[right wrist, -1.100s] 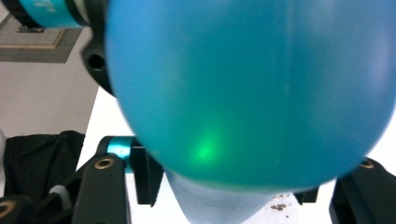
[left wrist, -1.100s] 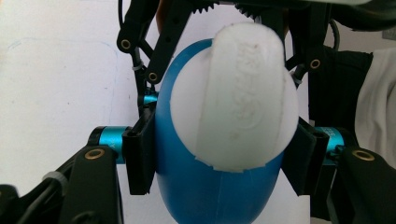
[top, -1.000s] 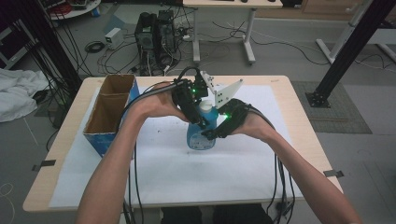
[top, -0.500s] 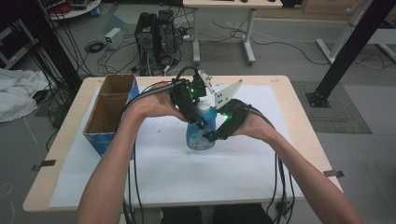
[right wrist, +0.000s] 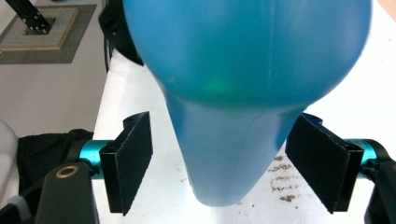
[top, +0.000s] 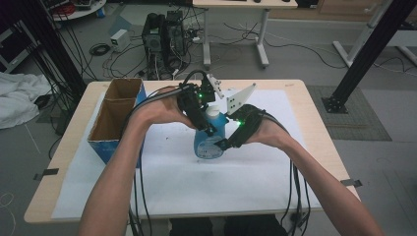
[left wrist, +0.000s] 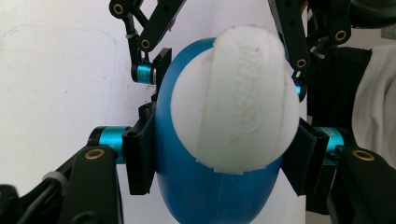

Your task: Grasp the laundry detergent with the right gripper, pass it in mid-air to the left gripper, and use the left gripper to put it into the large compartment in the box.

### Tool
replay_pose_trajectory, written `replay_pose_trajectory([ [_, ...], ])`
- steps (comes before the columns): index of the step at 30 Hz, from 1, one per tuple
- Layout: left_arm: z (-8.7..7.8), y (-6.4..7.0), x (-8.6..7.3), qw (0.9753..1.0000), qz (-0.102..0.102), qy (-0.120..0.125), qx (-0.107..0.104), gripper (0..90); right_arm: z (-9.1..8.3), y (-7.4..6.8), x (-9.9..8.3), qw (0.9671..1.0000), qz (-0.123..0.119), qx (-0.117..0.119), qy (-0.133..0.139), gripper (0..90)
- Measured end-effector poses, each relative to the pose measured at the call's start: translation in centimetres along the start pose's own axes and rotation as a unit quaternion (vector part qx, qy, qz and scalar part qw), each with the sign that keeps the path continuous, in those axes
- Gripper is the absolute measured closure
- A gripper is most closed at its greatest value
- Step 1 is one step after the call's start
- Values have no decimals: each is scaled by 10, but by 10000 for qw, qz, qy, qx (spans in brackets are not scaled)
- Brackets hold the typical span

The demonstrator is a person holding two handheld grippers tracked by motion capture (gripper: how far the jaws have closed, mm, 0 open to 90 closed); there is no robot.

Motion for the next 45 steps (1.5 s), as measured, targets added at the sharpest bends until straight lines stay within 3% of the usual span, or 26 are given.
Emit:
replay_pose_trajectory([
  [5, 1, 0, -2, 10000, 16, -70, 24, 381, -1, -1, -4, 9998, 175, -5, -100, 211],
  [10, -1, -1, -4, 10000, -10, -89, 26, 380, -4, 1, -8, 9995, 171, -97, -246, 206],
  [12, -4, -1, -5, 9999, -79, -71, 51, 380, -7, -2, -11, 9975, 553, -219, -382, 131],
  [13, -6, -2, -6, 9998, -76, -159, 81, 381, -7, -1, -12, 9976, 505, -244, -400, 131],
  [15, -6, -2, -7, 9998, -137, -71, 83, 381, -9, 3, -16, 9978, 402, -340, -408, 130],
  [16, -8, -2, -8, 9998, -121, -92, 95, 381, -11, 3, -17, 9967, 542, -397, -450, 130],
  [17, -9, -3, -9, 9998, -126, -64, 111, 381, -13, 6, -18, 9967, 486, -465, -452, 130],
  [21, -16, -5, -11, 9993, -285, -117, 206, 381, -22, 9, -29, 9916, 611, -758, -846, 130],
  [22, -16, -5, -11, 9993, -285, -117, 206, 381, -22, 9, -29, 9916, 611, -758, -846, 130],
  [23, -19, -5, -11, 9988, -409, -83, 272, 381, -23, 11, -33, 9898, 623, -850, -954, 130],
  [24, -22, -6, -12, 9987, -384, -189, 291, 381, -27, 15, -40, 9868, 594, -1004, -1126, 130],
  [27, -31, -8, -13, 9976, -503, -255, 390, 381, -34, 17, -48, 9821, 680, -1121, -1353, 130],
  [37, -66, -16, -12, 9927, -909, -369, 704, 381, -50, 23, -66, 9751, 799, -1342, -1573, 130],
  [39, -81, -21, -14, 9908, -1039, -327, 802, 381, -52, 24, -69, 9740, 816, -1374, -1605, 130],
  [43, -99, -27, -18, 9894, -1136, -240, 875, 382, -57, 24, -75, 9703, 938, -1461, -1684, 130],
  [45, -110, -31, -22, 9878, -1251, -149, 912, 382, -59, 25, -77, 9704, 902, -1445, -1713, 130],
])
Point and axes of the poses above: each handheld gripper's, and its own axes: z roughly forward along the jaws, x roughly out of its top, y roughly to its right, the point moved 6 cm from there along z, roughly forward along the jaws
